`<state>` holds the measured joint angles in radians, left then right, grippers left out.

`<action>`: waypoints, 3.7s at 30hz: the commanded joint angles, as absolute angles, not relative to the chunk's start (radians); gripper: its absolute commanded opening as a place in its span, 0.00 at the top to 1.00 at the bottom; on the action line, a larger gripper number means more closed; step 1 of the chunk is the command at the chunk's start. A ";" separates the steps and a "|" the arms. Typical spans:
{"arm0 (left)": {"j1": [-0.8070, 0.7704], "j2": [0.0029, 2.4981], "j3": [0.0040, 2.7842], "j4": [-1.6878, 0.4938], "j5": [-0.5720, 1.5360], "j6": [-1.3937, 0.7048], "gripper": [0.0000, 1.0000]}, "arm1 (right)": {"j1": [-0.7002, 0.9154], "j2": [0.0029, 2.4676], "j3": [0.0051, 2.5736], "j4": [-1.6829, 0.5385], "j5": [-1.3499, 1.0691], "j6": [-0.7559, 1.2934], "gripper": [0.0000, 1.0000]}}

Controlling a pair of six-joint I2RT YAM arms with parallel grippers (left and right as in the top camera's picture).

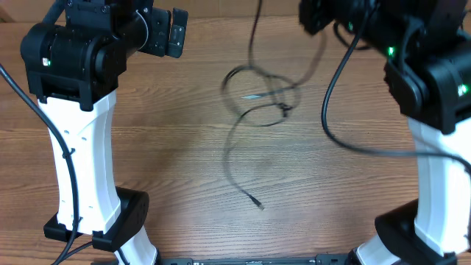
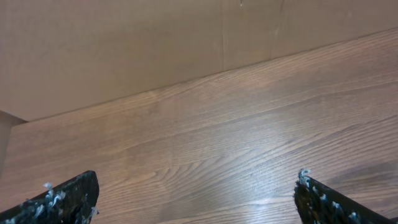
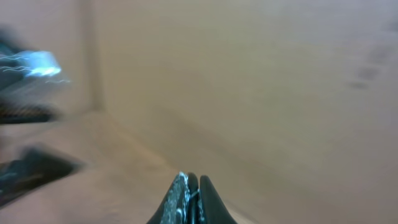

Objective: Untangle cables

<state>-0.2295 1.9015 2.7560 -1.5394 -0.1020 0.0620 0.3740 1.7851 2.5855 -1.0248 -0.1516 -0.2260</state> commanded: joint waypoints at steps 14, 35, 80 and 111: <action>-0.228 1.909 2.769 -1.561 -0.118 0.109 0.00 | 0.603 1.850 2.581 -1.253 -0.521 -0.030 0.96; -0.215 1.909 2.769 -1.546 -0.055 0.128 0.00 | 0.238 1.828 2.581 -1.242 -0.698 -0.009 0.96; -0.229 2.355 2.738 -1.689 0.555 0.888 0.17 | 0.376 1.588 2.581 -1.229 -0.072 -0.113 0.96; -0.284 2.351 2.731 -1.545 1.089 0.690 0.96 | 0.369 1.490 2.580 -1.209 0.024 -0.114 0.96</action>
<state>-0.3416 2.3585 2.7155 -1.5513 1.0920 0.7395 0.3737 1.4986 2.5671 -1.2053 -0.0444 -0.1093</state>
